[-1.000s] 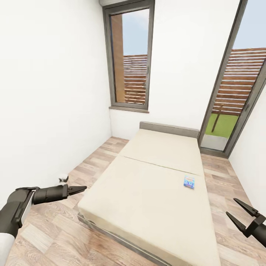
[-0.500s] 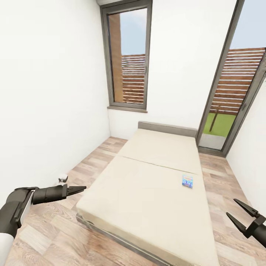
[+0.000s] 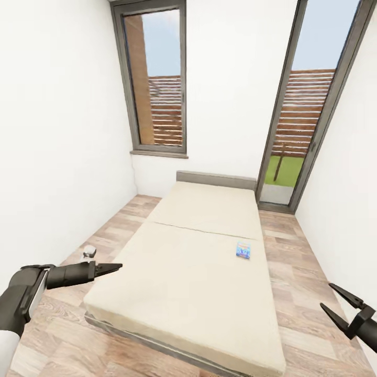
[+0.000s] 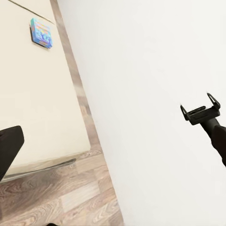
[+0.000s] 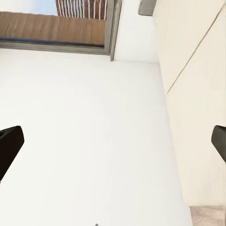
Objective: Put all the toys in the child's room - the three board games (two on the bed and one on the table), the two jigsaw puzzles on the table, and the tennis ball on the table - inside the toy box on the table in the child's room.
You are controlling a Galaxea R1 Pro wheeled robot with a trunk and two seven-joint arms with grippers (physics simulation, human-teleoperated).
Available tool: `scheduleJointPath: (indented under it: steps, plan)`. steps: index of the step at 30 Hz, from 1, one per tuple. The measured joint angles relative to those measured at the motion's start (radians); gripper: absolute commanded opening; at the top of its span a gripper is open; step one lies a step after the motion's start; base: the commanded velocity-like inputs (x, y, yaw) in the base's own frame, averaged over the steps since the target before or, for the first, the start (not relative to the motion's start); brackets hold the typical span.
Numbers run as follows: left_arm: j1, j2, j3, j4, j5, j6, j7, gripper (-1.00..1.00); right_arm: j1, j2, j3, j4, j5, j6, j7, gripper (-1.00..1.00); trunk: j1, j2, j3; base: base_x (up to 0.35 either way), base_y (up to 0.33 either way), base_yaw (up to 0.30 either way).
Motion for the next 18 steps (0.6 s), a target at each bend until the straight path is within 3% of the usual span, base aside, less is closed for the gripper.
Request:
scheduleJointPath:
  steps: [8, 18]
  plan:
    - [0.000, -0.001, -0.001, -0.001, 0.000, -0.001, 0.000, 1.00, 0.000, 0.000, 0.001, 0.000, 0.005, 0.000, -0.001, 1.00, 0.000, 0.000, -0.005, 0.064, -0.295, -0.226]
    - [0.000, -0.001, -0.001, -0.002, 0.000, -0.007, 0.000, 1.00, -0.001, 0.003, 0.003, -0.003, 0.046, -0.030, 0.000, 1.00, 0.000, 0.000, -0.007, 0.176, -0.300, -0.031]
